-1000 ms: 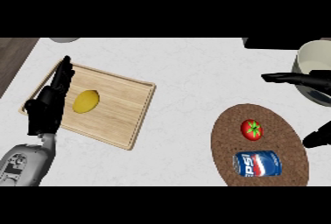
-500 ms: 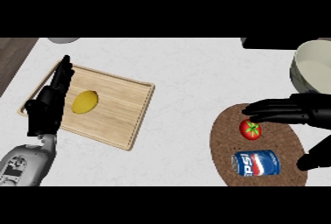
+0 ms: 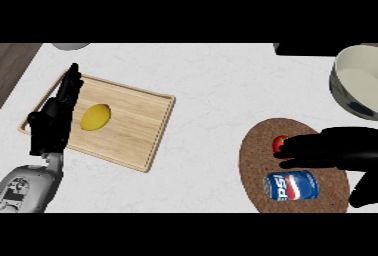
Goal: Pick the can from the placemat and place it in the bowl
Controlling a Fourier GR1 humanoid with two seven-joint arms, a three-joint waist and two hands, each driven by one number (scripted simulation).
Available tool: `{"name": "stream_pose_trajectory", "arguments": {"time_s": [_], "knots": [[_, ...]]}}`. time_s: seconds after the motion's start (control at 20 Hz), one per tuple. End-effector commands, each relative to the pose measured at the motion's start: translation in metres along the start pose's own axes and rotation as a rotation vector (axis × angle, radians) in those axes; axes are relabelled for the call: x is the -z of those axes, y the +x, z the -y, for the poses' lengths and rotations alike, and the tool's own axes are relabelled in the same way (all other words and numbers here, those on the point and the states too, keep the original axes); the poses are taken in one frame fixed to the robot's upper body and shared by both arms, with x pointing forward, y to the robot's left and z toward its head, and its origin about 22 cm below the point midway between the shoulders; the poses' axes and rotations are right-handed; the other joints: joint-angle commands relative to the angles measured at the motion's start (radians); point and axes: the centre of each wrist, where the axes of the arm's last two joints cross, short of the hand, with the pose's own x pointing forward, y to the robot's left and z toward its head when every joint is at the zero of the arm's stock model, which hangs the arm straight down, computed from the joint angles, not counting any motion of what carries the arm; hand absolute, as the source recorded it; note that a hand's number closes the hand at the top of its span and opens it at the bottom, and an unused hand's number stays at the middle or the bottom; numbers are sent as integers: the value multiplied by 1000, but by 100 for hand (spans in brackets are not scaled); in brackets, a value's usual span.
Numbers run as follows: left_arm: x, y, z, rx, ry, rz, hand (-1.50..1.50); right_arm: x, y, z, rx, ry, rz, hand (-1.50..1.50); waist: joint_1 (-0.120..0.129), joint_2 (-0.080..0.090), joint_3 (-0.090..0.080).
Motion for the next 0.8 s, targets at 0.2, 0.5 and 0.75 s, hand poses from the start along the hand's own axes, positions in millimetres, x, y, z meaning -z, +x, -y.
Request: {"name": "stream_pose_trajectory", "arguments": {"time_s": [0.2, 0.5, 0.75], "knots": [[4, 6, -4, 5, 4, -3, 0, 23, -25, -27, 54, 146, 83, -150, -11, -3, -1], [-8, 5, 5, -10, -1, -1, 0, 32, -45, -36, 55, 164, 84, -150, -7, -4, -1], [-5, 18, -8, 4, 3, -2, 0, 59, -43, -74, 45, 193, 105, -150, -17, -7, -1]]}}
